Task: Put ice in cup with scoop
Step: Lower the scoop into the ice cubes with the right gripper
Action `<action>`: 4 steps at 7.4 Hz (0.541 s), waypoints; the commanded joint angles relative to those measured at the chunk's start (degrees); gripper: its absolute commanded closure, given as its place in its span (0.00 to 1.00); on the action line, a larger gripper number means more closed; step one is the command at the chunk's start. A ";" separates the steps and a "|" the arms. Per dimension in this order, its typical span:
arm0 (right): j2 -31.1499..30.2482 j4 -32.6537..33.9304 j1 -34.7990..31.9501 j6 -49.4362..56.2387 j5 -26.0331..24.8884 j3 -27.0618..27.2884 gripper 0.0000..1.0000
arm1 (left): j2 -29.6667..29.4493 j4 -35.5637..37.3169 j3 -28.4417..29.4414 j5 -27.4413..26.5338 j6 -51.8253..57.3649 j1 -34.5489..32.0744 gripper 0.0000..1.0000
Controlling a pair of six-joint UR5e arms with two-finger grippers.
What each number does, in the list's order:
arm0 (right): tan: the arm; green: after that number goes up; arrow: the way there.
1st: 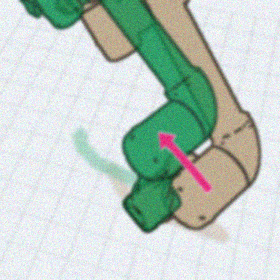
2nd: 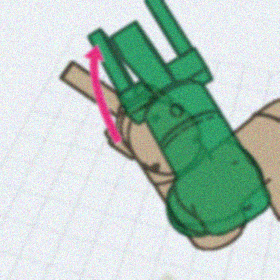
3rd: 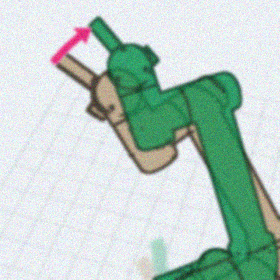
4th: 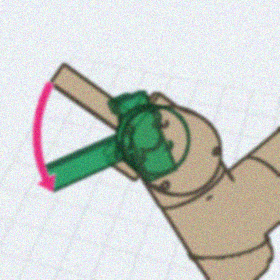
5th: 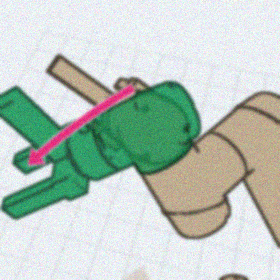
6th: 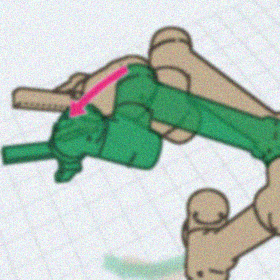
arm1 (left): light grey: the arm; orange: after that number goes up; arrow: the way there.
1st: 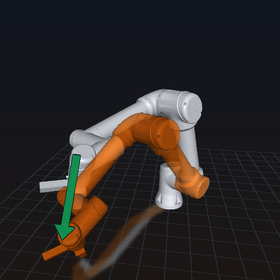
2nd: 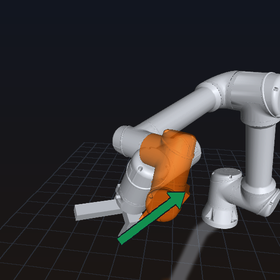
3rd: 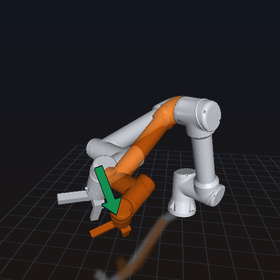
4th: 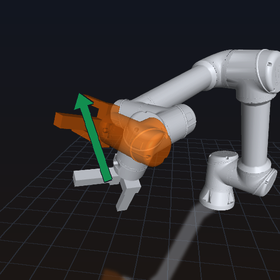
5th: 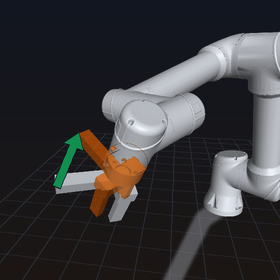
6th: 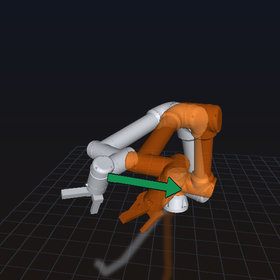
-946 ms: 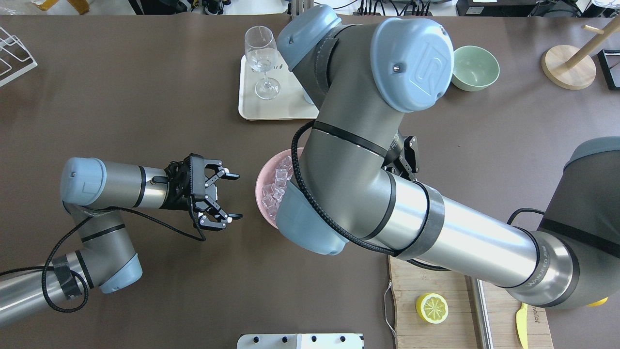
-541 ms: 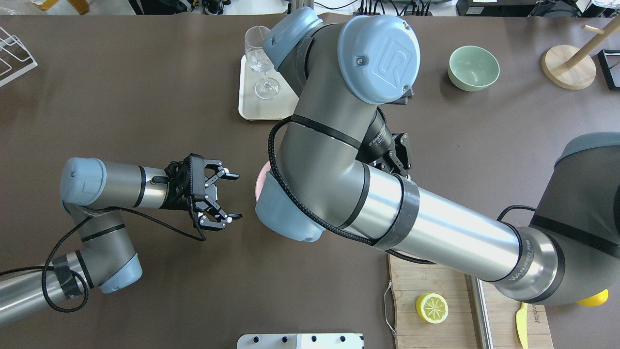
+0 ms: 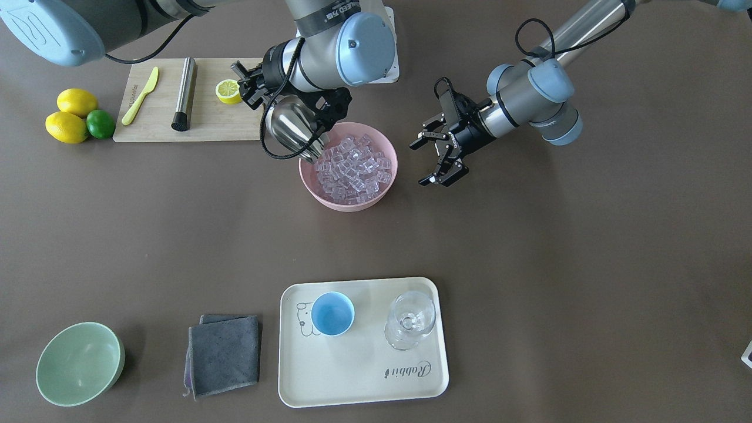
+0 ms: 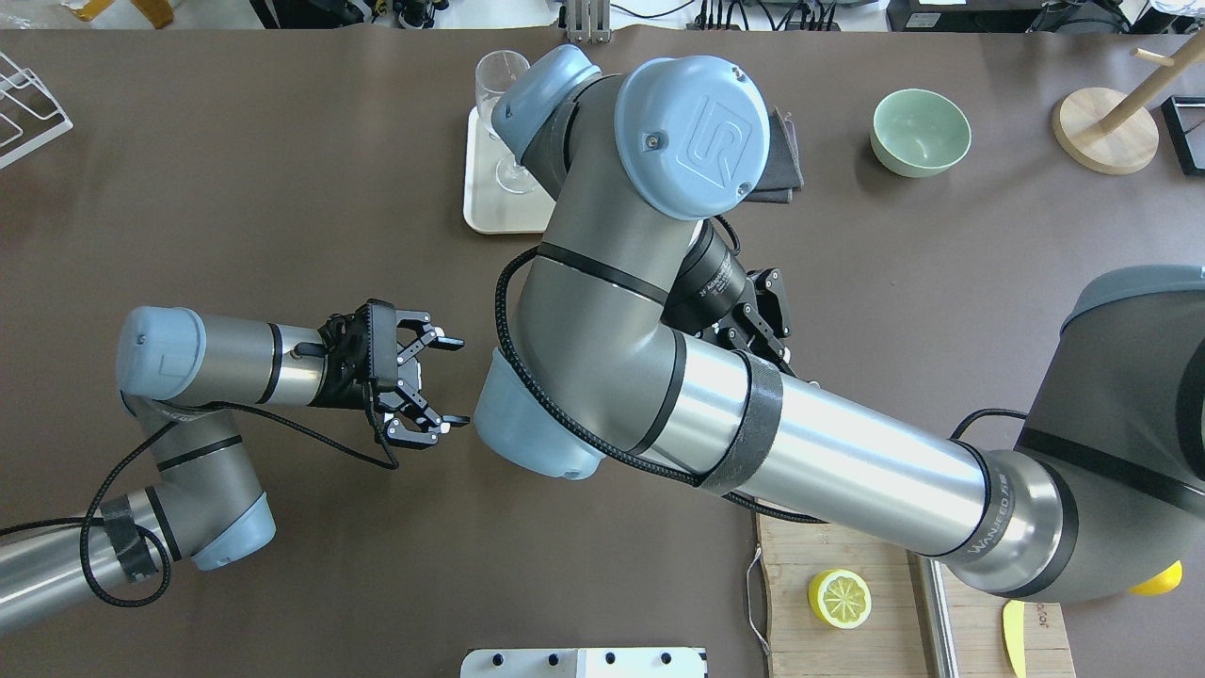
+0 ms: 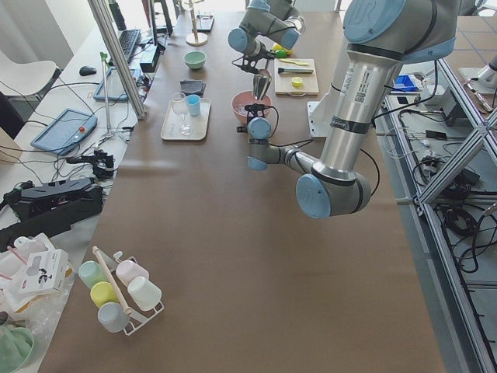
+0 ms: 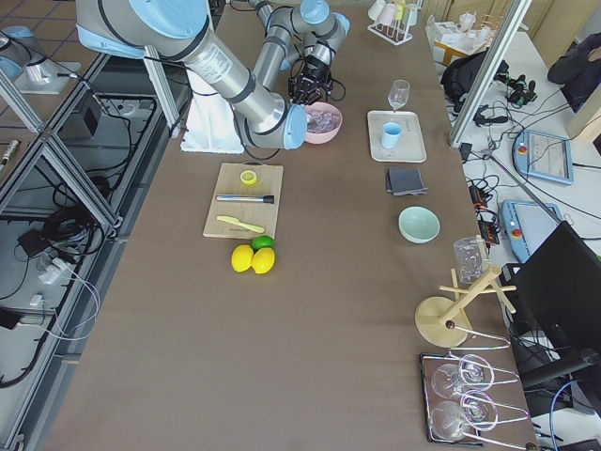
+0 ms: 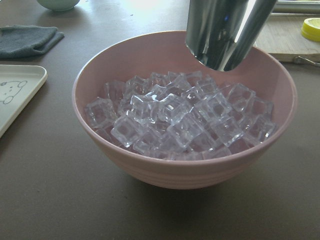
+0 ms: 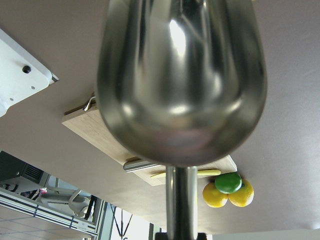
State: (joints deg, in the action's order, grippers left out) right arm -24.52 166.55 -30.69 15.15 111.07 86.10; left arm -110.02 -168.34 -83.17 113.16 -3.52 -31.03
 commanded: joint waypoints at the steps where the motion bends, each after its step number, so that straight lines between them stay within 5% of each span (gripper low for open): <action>1: 0.53 0.00 1.95 -0.47 -2.61 -1.19 1.00 | 0.07 -0.06 0.02 -0.04 0.00 0.00 0.02; 4: 0.53 -0.26 2.48 -0.56 -3.58 -2.77 1.00 | 0.16 -0.06 0.02 -0.04 0.00 0.00 0.02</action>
State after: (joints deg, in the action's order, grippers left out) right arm -24.02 166.47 -28.52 14.69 107.96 84.16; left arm -109.89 -168.40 -83.15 113.12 -3.52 -31.03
